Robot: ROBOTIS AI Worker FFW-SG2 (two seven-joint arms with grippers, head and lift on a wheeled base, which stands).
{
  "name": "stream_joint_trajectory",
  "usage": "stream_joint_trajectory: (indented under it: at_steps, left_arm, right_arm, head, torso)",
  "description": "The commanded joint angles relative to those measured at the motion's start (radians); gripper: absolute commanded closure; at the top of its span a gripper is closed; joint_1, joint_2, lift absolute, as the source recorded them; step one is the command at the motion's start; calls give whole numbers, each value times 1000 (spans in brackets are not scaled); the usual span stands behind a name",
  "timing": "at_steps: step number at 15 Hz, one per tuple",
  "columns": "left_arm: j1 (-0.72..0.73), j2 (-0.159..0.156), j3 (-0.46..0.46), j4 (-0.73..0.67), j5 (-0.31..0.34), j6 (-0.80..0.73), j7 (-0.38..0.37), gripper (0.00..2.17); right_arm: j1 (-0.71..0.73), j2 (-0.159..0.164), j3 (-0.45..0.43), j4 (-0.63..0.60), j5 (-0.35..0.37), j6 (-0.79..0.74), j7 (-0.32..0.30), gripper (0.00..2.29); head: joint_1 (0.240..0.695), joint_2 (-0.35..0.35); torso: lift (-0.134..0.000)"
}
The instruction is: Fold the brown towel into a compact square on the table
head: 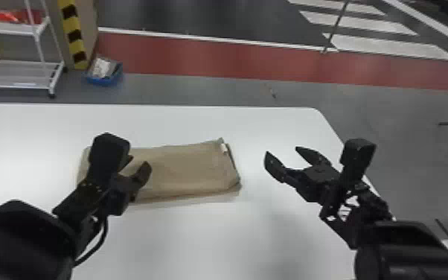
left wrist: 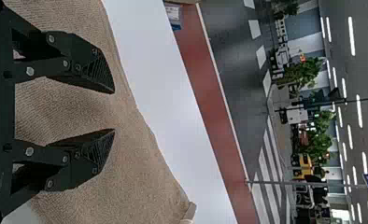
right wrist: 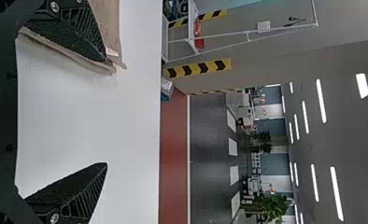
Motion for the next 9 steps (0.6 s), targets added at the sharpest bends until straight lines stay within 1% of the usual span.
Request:
stream_joint_trajectory:
  at_steps: [1, 2, 3, 6, 9]
  left_arm:
    - [-28, 0, 19, 44, -4, 14, -24, 1912]
    - [-35, 0, 25, 73, -6, 17, -22, 1912]
    - [-46, 0, 26, 101, -6, 14, -22, 1912]
    - [-74, 7, 30, 139, -6, 14, -24, 1912]
    - [-92, 15, 31, 161, -4, 14, -29, 1912]
  right_arm:
    - [-38, 25, 32, 30, 9, 12, 0, 83]
    - [-61, 28, 43, 54, 9, 33, 0, 83]
    - [-88, 30, 58, 82, 9, 48, 1, 83]
    - [-169, 28, 101, 151, 18, 174, 3, 83]
    - [-215, 30, 135, 188, 34, 186, 1, 93]
  head:
    - [695, -194]
    - [695, -181]
    - [695, -153]
    - [695, -116]
    - [695, -86]
  torso:
    - [-128]
    - [-128]
    - [-128]
    - [-128]
    - [-128]
